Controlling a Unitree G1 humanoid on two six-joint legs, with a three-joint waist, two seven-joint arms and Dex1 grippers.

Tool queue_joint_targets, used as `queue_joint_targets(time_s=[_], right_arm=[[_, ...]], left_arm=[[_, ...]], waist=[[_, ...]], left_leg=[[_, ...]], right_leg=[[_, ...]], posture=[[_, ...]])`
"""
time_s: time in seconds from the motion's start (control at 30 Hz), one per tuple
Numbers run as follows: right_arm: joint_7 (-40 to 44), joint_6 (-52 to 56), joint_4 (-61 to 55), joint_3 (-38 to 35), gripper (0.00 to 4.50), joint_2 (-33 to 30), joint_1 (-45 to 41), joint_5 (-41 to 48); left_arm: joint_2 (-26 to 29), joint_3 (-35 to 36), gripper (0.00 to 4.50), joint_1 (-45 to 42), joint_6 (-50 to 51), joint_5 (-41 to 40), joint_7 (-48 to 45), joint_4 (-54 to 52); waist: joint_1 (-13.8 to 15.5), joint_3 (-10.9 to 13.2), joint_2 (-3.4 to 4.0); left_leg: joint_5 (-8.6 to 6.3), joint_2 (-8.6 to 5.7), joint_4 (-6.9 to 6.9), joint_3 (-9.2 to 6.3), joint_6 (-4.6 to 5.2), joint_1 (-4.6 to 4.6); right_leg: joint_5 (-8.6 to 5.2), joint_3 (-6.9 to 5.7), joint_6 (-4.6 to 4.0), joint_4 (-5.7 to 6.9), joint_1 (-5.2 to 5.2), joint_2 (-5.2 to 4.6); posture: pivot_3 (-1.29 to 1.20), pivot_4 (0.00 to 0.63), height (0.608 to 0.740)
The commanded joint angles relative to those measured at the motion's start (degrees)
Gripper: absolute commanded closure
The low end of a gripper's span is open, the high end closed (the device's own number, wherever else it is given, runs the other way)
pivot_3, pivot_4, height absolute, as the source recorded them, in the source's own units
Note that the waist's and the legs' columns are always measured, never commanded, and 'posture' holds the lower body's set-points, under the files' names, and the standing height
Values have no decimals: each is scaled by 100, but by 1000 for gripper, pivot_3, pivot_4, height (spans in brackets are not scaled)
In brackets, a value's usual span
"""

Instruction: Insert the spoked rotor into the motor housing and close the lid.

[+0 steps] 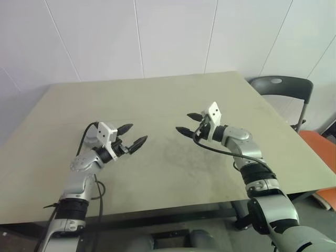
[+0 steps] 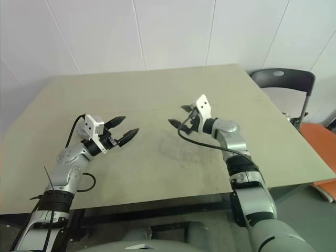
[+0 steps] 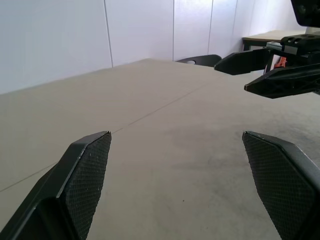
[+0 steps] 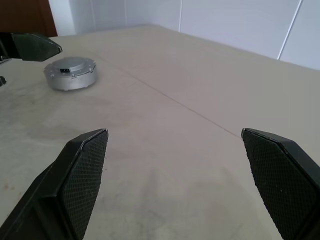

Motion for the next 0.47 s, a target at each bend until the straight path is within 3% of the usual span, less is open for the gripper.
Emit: queue_joint_targets(time_s=[0.03, 0.47], right_arm=[[30, -26, -159, -68, 0, -77, -127, 58], [167, 47, -258, -120, 0, -208, -92, 153]], left_arm=[[54, 139, 6, -144, -206, 69, 12, 4], [41, 88, 6, -178, -327, 154, -44, 123]], waist=[[1, 0, 0], [-2, 0, 0]], left_leg=[[0, 0, 0, 0, 0, 0], [0, 1, 0, 0, 0, 1]], right_leg=[[0, 0, 0, 1, 0, 0], [0, -1, 0, 1, 0, 1]], posture=[[0, 0, 740], [0, 0, 740]])
